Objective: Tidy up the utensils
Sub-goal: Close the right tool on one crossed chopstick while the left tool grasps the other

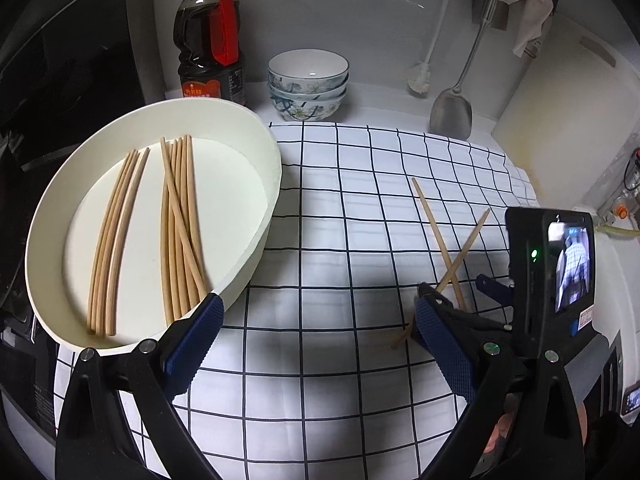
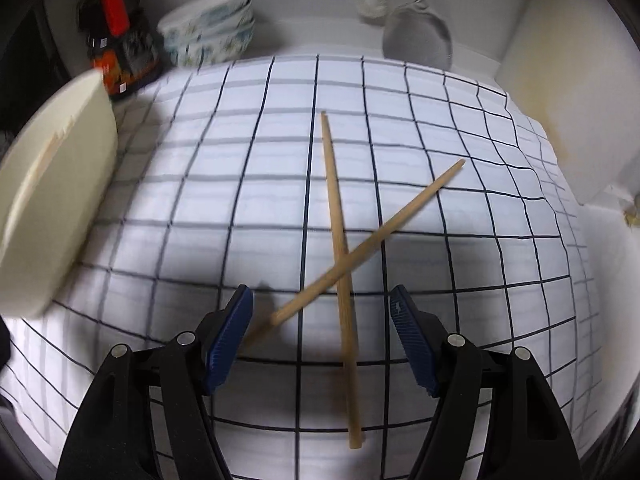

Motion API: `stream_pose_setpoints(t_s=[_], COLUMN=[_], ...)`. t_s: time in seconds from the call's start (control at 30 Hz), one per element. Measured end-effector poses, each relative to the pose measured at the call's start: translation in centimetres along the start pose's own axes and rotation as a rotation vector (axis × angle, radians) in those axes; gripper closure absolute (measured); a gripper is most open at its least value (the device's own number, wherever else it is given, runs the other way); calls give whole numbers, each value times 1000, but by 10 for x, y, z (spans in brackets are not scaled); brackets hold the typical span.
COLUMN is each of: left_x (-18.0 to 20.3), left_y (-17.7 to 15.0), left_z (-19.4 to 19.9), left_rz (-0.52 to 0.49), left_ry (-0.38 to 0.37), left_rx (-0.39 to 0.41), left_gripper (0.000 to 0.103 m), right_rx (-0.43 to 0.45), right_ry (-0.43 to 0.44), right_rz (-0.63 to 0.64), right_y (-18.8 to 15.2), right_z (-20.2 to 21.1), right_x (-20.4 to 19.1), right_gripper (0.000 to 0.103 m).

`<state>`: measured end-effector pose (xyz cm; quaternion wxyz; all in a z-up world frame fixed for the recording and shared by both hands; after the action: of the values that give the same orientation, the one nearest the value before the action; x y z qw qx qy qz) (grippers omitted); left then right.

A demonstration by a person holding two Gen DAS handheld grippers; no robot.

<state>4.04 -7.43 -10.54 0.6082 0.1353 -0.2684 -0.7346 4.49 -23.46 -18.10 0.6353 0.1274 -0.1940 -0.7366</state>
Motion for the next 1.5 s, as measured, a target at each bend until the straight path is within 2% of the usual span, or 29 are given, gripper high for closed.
stream_pose_setpoints(t_s=[0.13, 0.23, 0.63, 0.8, 0.93, 1.03, 1.1, 1.17, 1.5], left_x=[9, 20, 79, 102, 115, 121, 127, 133, 157], left_y=[-1, -3, -2, -2, -1, 0, 2, 2, 2], left_z=[-6, -14, -65, -84, -96, -104, -110, -113, -134], left_rz=[-1, -18, -72, -83, -82, -68, -64, -65, -69], left_ry=[-19, -36, -69, -76, -71, -66, -63, -61, -20], left_rx=[-12, -24, -64, -64, -62, -67, -68, -65, -69], left_gripper=[8, 8, 8, 8, 8, 8, 8, 8, 8], right_rx=[5, 0, 22, 70, 118, 139, 153, 158, 170], right_ry=[-26, -35, 13, 17, 29, 40, 52, 58, 51], right_rz=[-6, -43, -137, -78, -14, 31, 57, 61, -14], right_y=[-8, -16, -42, -41, -27, -19, -15, -13, -17], right_z=[5, 7, 8, 5, -1, -4, -5, -6, -8], right_x=[15, 41, 121, 126, 121, 119, 122, 127, 181], right_gripper=[35, 35, 35, 35, 35, 39, 50, 56, 56])
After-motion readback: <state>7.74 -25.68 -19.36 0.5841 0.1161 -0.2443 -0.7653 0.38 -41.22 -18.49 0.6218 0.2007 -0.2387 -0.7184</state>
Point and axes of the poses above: each gripper's, at about its wrist camera, not at the fingertips, and z roughly against the way its jaws point, x to its right, y to its top, the point moved 4 cm from there along -z, roughly the way its jaws point, and after that the axes turned 1 degree about z, right-handed, at the moved point
